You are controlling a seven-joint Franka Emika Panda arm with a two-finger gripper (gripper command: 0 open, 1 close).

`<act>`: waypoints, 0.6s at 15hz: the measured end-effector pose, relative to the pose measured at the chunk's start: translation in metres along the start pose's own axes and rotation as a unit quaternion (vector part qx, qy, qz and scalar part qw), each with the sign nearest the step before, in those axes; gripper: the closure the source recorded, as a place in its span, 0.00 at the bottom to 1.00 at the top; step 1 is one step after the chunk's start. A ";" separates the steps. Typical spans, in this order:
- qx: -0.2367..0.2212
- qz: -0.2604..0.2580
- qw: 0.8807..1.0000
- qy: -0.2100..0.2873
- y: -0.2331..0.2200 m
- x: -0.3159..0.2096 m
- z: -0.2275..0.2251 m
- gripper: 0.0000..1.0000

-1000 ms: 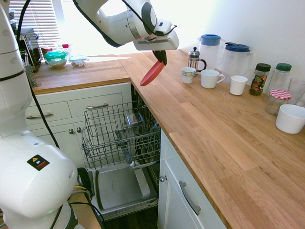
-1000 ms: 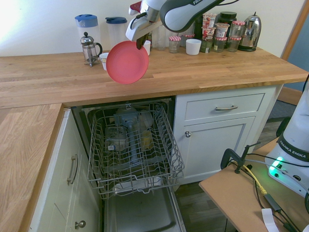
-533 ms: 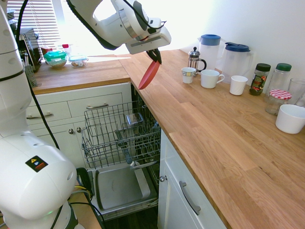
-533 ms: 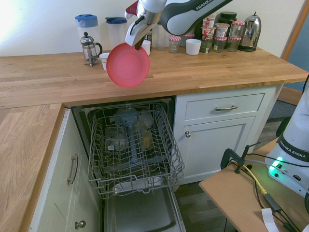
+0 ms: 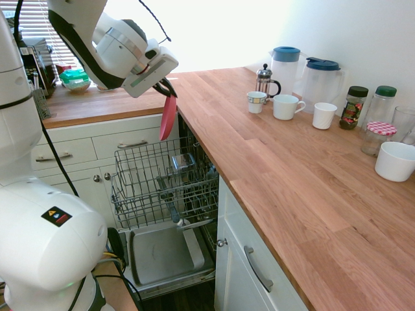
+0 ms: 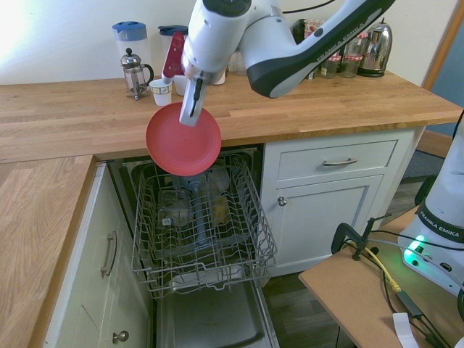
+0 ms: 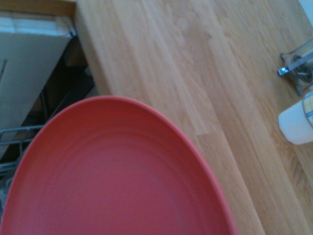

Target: Put the plate in the dishwasher

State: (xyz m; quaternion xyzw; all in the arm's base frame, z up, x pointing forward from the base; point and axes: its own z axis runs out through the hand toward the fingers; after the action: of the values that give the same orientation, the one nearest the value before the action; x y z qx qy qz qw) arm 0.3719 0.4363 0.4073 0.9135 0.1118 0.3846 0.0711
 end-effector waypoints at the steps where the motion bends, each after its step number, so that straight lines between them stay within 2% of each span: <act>1: -0.014 -0.007 1.000 0.008 -0.013 -0.012 -0.002 1.00; 4: -0.036 -0.006 0.999 0.022 -0.043 -0.023 0.006 1.00; 9: -0.050 -0.066 0.996 0.035 -0.089 -0.069 0.025 1.00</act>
State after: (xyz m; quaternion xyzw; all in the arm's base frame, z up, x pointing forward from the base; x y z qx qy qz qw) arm 0.3297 0.5030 0.3235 0.8855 0.1549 0.4156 0.1385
